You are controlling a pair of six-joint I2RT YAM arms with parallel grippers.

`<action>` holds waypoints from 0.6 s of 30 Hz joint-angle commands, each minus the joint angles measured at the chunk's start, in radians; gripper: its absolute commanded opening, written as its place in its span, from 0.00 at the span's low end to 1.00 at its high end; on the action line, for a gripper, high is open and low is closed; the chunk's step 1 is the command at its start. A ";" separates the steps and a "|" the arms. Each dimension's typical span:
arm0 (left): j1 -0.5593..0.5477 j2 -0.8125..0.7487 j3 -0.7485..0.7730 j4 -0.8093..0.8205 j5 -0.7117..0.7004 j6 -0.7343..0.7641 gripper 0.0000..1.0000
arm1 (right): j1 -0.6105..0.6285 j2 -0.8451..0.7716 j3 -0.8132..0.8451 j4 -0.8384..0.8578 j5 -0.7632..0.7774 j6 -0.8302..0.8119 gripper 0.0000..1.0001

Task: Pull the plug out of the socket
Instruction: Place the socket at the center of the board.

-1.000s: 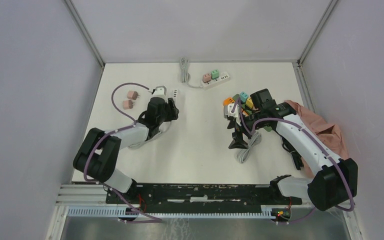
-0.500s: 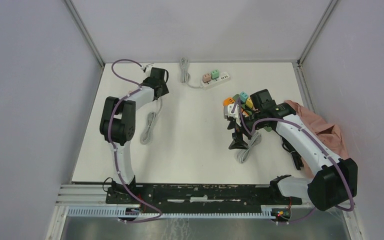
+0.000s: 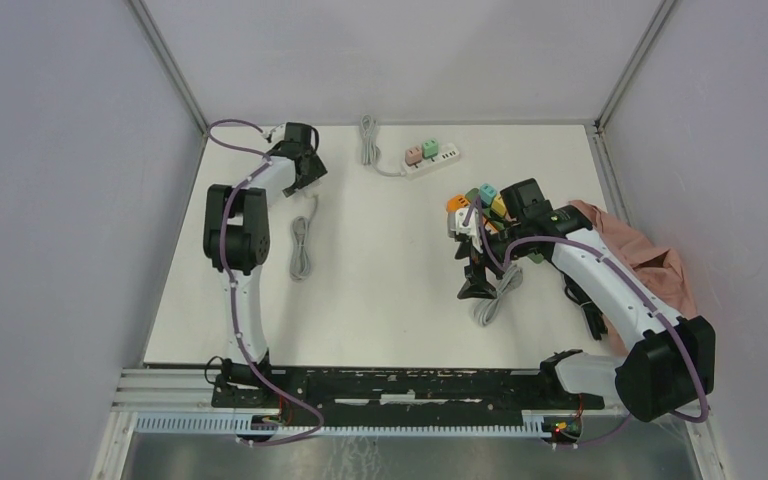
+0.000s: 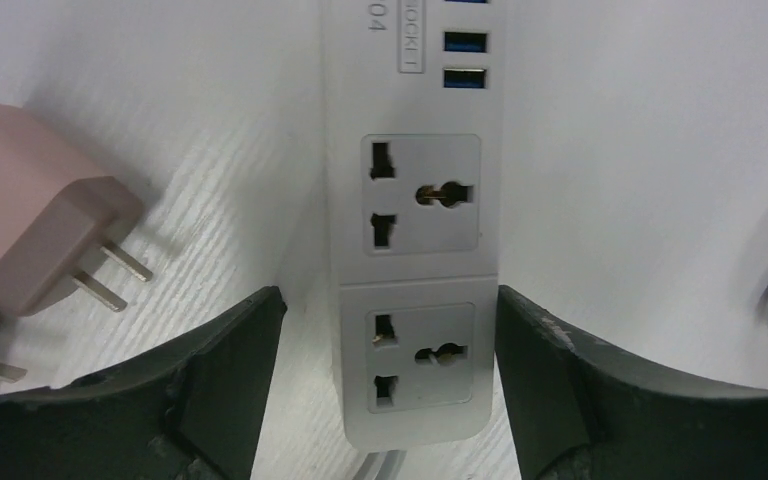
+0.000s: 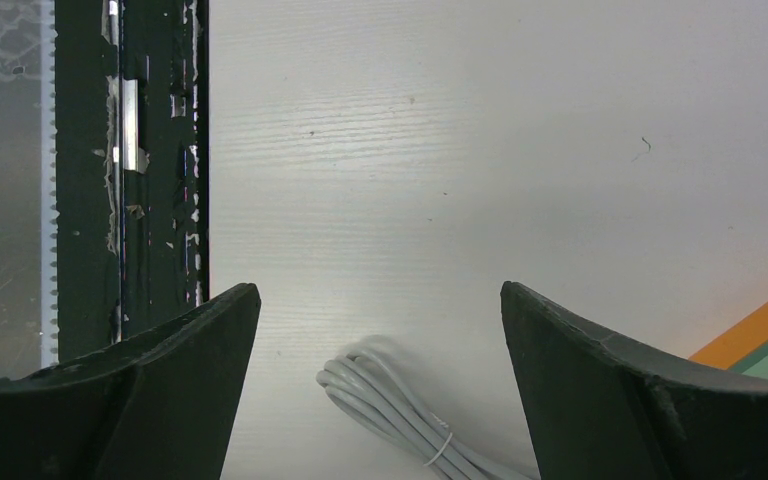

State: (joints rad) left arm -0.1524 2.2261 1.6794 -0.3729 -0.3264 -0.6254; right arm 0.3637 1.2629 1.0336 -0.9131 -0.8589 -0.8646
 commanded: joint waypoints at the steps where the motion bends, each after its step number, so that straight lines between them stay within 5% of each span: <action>1: 0.017 -0.093 -0.032 -0.026 0.044 -0.053 0.85 | -0.011 -0.026 0.008 0.017 -0.011 0.006 0.97; 3: 0.018 -0.149 -0.045 -0.020 0.045 -0.047 0.93 | -0.016 -0.029 0.010 0.022 -0.014 0.016 0.97; 8: 0.018 -0.291 -0.107 0.010 0.110 -0.022 0.94 | -0.048 -0.055 0.001 0.076 -0.014 0.097 0.97; 18: 0.019 -0.768 -0.452 0.290 0.394 0.037 1.00 | -0.148 -0.134 -0.030 0.202 -0.087 0.267 0.97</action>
State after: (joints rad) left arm -0.1322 1.6295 1.3117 -0.2413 -0.0738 -0.6399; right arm 0.2474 1.1660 1.0145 -0.7895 -0.8795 -0.6807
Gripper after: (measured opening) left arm 0.975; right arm 0.969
